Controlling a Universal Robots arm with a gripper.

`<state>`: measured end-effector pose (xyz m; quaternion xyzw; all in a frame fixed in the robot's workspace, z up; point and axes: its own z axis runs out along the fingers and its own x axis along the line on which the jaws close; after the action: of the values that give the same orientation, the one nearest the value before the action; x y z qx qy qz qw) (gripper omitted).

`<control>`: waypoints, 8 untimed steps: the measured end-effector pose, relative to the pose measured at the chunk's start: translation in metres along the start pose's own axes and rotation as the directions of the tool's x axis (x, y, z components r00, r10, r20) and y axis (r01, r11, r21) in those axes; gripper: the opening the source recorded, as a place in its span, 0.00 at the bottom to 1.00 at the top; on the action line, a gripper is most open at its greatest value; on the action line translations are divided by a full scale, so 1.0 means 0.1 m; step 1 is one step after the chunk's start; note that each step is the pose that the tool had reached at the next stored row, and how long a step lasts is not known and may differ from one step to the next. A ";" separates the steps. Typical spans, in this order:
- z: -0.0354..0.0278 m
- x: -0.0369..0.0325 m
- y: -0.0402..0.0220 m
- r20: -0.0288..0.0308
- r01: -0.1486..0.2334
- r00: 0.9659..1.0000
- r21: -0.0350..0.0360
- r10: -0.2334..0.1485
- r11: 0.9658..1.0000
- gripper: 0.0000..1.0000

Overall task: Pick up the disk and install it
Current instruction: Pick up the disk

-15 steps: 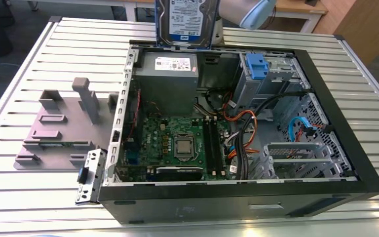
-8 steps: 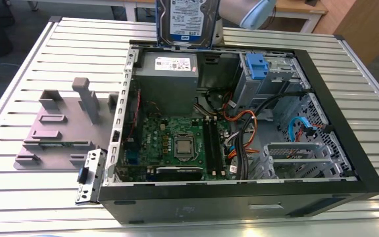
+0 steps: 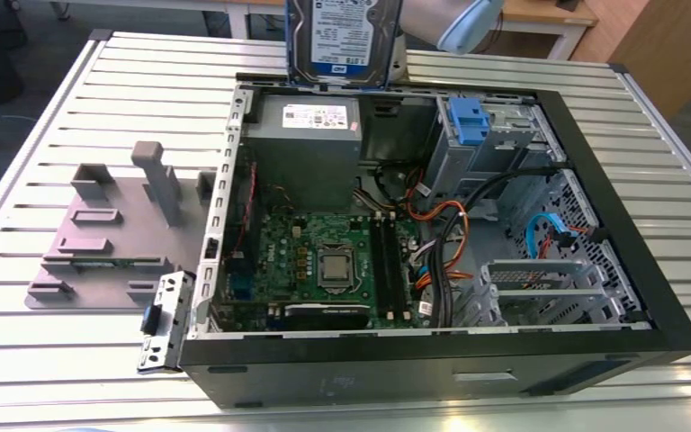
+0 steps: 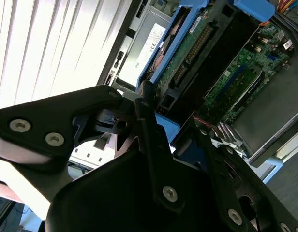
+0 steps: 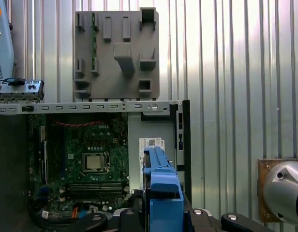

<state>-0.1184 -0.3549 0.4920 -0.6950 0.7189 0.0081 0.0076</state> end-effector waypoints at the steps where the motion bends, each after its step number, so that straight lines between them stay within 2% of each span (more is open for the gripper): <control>1: 0.000 0.000 -0.002 0.000 0.000 1.000 0.000 0.000 1.000 0.36; 8: 0.000 -0.001 -0.021 0.000 0.000 1.000 0.000 0.000 1.000 0.36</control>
<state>-0.1163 -0.3549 0.4920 -0.6950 0.7189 0.0081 0.0076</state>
